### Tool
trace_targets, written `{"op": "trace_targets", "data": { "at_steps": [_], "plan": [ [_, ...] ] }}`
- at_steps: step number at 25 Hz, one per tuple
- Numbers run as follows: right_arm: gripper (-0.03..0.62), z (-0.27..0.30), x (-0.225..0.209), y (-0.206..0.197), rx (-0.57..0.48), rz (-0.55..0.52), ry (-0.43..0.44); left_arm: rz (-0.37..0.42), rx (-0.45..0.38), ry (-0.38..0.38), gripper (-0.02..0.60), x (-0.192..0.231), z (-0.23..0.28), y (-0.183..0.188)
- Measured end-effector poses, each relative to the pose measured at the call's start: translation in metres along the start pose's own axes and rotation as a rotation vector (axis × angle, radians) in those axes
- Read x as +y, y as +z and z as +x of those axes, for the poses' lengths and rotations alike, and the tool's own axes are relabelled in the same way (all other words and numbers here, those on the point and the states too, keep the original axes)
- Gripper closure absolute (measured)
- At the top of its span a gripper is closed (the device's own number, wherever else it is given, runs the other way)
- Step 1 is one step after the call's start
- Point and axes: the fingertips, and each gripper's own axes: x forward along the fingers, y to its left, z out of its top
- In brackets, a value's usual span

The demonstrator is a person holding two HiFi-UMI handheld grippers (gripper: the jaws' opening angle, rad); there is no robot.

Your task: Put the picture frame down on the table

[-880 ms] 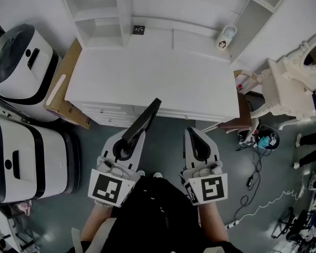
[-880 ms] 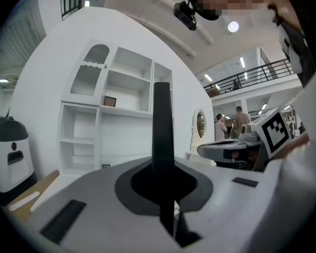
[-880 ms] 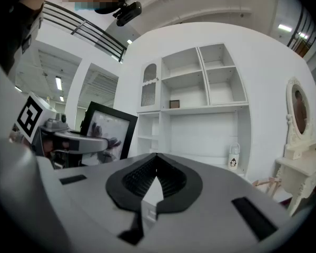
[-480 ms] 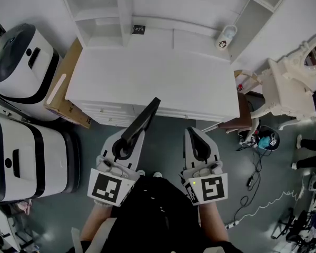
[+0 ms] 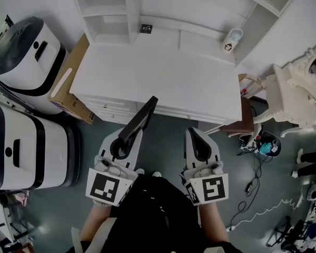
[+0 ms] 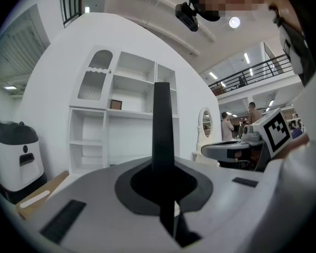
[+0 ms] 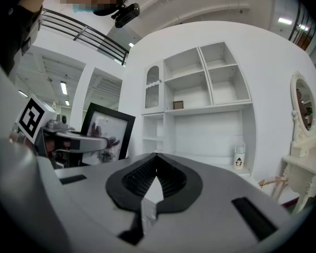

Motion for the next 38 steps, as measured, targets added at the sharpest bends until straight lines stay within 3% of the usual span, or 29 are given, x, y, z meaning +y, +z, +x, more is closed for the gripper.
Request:
{"op": "trace_targets", "data": {
  "at_steps": [26, 38],
  "plan": [
    [0.592, -0.014, 0.054, -0.021, 0.010, 0.028, 0.289, 0.001, -0.022, 0.316, 0.569, -0.006, -0.093, -0.015],
    [0.592, 0.025, 0.104, -0.015, 0.009, -0.004, 0.384, -0.023, -0.041, 0.411, 0.569, 0.041, -0.126, -0.017]
  ]
}}
